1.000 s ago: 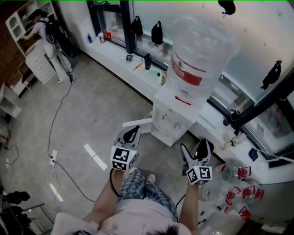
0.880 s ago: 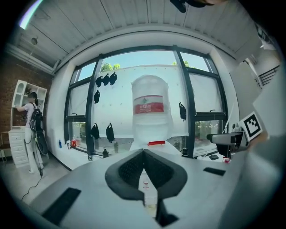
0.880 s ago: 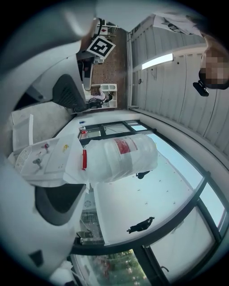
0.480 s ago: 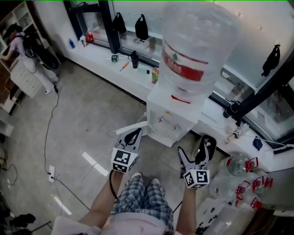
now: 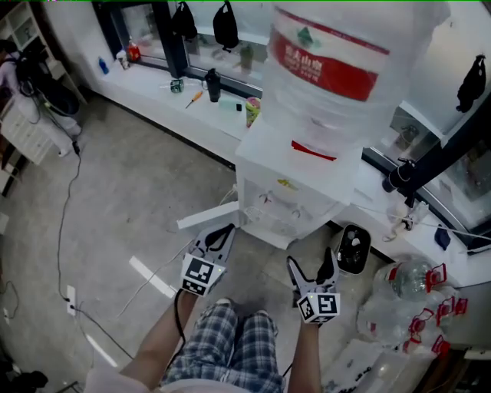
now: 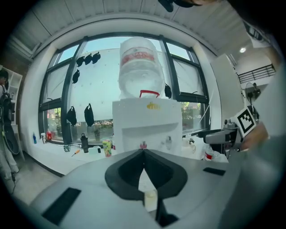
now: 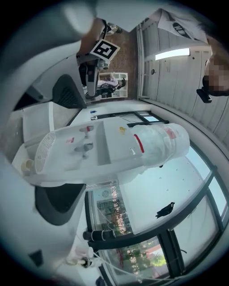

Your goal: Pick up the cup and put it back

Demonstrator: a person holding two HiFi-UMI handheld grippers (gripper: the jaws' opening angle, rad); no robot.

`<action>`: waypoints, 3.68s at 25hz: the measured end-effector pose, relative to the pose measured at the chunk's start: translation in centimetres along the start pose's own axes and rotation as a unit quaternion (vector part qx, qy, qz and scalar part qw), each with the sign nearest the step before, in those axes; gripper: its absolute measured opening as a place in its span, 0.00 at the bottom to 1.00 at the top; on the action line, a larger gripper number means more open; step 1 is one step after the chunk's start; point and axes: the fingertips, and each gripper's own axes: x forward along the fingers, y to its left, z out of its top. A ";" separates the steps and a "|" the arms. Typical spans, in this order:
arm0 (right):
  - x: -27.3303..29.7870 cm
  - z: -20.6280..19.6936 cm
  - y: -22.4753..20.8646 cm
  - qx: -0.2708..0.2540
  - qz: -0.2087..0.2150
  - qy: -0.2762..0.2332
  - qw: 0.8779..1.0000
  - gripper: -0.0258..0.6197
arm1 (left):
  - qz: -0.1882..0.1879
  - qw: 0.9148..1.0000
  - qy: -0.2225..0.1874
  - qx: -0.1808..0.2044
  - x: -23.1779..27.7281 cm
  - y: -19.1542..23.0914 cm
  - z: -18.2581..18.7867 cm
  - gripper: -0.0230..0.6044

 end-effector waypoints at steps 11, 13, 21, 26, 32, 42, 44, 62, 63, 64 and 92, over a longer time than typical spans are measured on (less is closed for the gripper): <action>4.1 -17.3 -2.0 0.002 0.028 0.022 0.999 0.84 | -0.028 1.000 -0.002 -0.010 6.5 -0.2 -16.9 0.08; 4.7 -19.8 -2.5 0.002 0.031 0.021 0.999 0.85 | -0.033 0.999 0.000 -0.007 7.7 -0.1 -19.6 0.08; 7.0 -29.2 -4.8 -0.007 0.036 0.023 0.999 0.87 | -0.054 0.999 -0.006 -0.005 12.3 -0.4 -28.6 0.08; 9.3 -34.2 -6.2 -0.019 0.048 0.015 0.999 0.87 | -0.065 0.998 -0.022 0.008 15.4 -0.5 -33.4 0.08; 11.7 -39.0 -7.5 -0.046 0.057 0.014 0.997 0.87 | -0.067 0.997 -0.031 0.015 18.2 0.0 -37.9 0.08; 14.5 -44.7 -7.8 -0.048 0.065 0.013 0.997 0.87 | -0.063 0.997 -0.035 -0.008 22.9 0.3 -42.9 0.08; 15.0 -45.2 -7.8 -0.045 0.060 0.008 0.997 0.87 | -0.061 0.997 -0.035 -0.011 23.6 0.1 -43.6 0.08; 22.4 -49.4 -10.4 -0.044 -0.042 0.036 0.998 0.87 | -0.052 0.998 -0.032 -0.028 24.7 -0.2 -45.4 0.08; 22.9 -49.6 -10.7 -0.041 -0.049 0.039 0.997 0.87 | -0.051 0.998 -0.032 -0.029 24.7 -0.2 -45.4 0.08; 23.4 -49.7 -10.9 -0.041 -0.055 0.042 0.997 0.87 | -0.051 0.998 -0.031 -0.029 24.7 -0.2 -45.4 0.08; 29.9 -53.2 -14.8 -0.032 -0.133 0.157 0.978 0.69 | -0.052 0.997 -0.031 -0.047 24.1 -0.2 -46.6 0.08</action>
